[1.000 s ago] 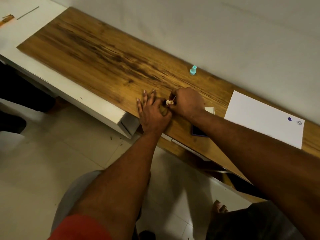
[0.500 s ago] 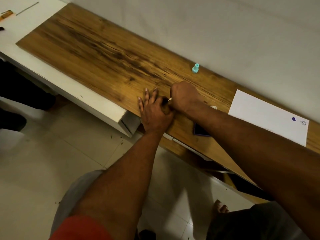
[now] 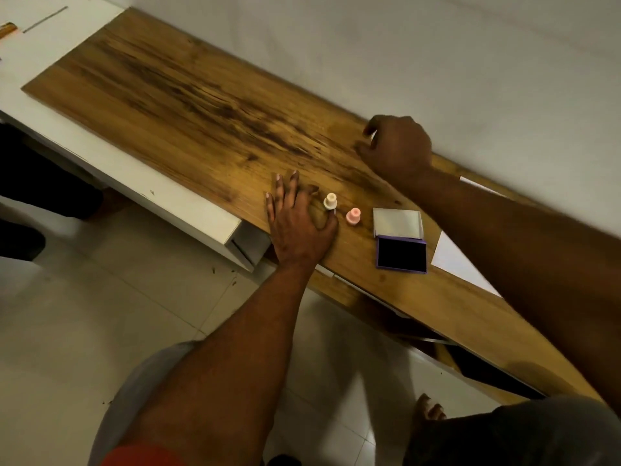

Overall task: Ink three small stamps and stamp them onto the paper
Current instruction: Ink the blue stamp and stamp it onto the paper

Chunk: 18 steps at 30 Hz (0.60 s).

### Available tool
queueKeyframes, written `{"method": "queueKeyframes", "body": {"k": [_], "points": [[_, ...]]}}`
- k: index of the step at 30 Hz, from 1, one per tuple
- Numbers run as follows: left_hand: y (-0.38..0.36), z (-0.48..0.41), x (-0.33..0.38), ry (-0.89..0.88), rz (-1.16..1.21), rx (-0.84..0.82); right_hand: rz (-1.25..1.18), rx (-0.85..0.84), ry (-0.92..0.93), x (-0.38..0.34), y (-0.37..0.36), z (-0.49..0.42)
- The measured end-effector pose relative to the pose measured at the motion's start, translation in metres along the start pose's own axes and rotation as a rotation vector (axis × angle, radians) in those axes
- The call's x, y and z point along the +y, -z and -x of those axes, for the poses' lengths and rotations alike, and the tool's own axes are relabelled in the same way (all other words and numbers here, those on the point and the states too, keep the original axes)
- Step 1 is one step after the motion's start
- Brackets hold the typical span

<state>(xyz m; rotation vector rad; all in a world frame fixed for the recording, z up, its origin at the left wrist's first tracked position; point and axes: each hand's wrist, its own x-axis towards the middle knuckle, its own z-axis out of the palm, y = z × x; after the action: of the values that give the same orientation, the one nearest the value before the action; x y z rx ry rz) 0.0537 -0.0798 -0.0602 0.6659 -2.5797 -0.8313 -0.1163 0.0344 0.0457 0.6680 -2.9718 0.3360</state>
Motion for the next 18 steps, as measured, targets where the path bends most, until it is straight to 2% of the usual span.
{"method": "queueKeyframes", "body": {"k": [5, 8, 15, 18], "points": [[-0.004, 0.003, -0.001, -0.032, 0.033, 0.080, 0.191, -0.176, 0.096, 0.025, -0.009, -0.030], [-0.006, 0.004, -0.002, -0.047, 0.034, 0.110, 0.243, -0.201, 0.098, 0.031, -0.013, -0.030], [-0.002, 0.005, -0.001, -0.058, 0.036, 0.081, 0.267, -0.195, 0.020, 0.068, -0.003, 0.005], [0.005, 0.008, 0.000, -0.076, 0.088, 0.052, 0.167, -0.273, -0.094, 0.078, 0.008, 0.026]]}}
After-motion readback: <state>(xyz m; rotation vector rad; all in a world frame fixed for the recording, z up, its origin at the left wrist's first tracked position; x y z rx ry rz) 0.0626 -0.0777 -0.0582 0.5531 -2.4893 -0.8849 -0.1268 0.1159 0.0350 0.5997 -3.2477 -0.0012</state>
